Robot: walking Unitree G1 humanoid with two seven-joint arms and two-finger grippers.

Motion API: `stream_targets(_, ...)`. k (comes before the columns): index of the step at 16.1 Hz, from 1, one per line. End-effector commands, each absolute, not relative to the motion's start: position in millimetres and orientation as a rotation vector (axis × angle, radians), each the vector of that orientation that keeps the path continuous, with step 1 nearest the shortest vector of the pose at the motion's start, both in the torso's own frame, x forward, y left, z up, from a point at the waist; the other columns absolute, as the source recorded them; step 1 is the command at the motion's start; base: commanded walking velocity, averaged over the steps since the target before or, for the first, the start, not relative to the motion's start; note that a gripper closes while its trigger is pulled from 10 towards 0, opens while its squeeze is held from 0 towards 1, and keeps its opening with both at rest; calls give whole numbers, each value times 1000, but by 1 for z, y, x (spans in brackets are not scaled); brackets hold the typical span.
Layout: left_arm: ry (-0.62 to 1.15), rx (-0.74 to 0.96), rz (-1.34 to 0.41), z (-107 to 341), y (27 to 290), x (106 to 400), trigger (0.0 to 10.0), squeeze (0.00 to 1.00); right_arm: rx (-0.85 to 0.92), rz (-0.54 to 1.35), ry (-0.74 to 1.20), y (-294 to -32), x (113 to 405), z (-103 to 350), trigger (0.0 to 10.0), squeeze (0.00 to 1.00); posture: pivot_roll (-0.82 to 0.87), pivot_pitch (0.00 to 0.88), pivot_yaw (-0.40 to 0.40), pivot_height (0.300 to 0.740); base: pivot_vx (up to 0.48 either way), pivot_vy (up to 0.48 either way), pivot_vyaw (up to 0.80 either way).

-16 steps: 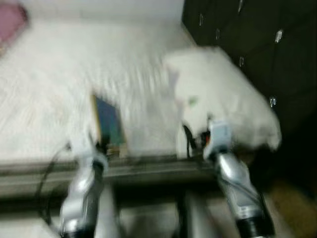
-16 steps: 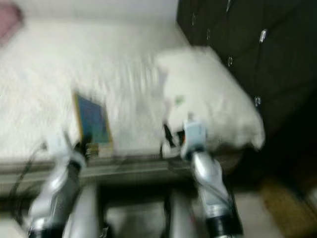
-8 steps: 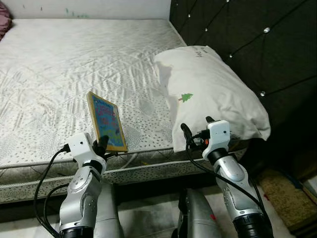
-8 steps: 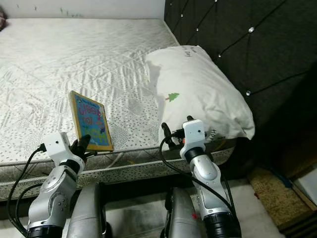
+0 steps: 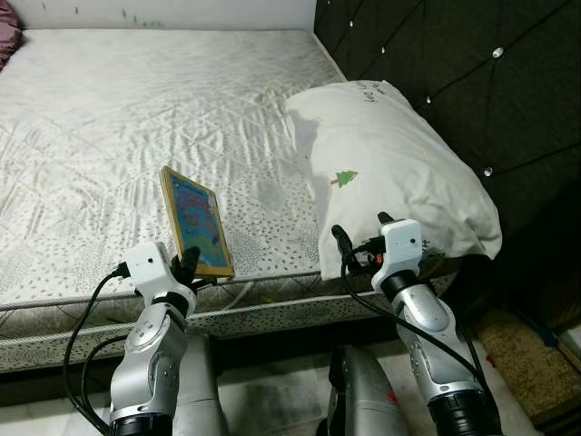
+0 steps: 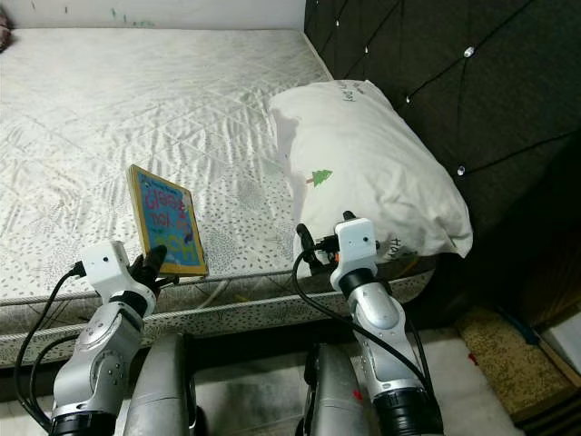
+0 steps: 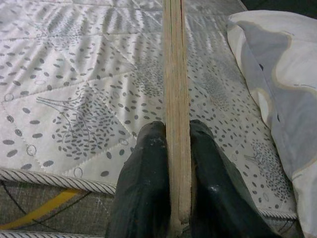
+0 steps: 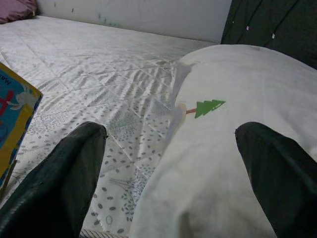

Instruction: Clean up the room

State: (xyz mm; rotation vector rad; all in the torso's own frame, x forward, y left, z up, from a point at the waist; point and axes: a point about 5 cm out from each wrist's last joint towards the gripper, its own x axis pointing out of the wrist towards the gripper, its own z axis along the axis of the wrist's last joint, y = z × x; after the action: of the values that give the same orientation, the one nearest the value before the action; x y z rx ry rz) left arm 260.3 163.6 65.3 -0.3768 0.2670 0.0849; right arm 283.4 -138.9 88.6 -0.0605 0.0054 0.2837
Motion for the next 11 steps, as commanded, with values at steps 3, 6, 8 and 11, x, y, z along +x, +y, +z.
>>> stream_targets(3,212,-373,64,76,160,266,10000,0,-66,283,-15,-139,285,94,10000,0,-17,0,-56,579,370,0,0)
stream_targets(6,212,-379,60,76,160,267,10000,0,-67,283,-17,-139,285,94,10000,0,-19,0,-55,579,480,0,0)
stream_targets(8,223,-374,47,75,157,267,10000,0,-68,282,-17,-139,284,94,10000,0,-20,0,-55,579,315,0,0)
stream_targets(11,216,-400,52,77,155,269,10000,0,-62,282,-18,-139,284,94,10000,0,-19,0,-55,579,80,0,0)
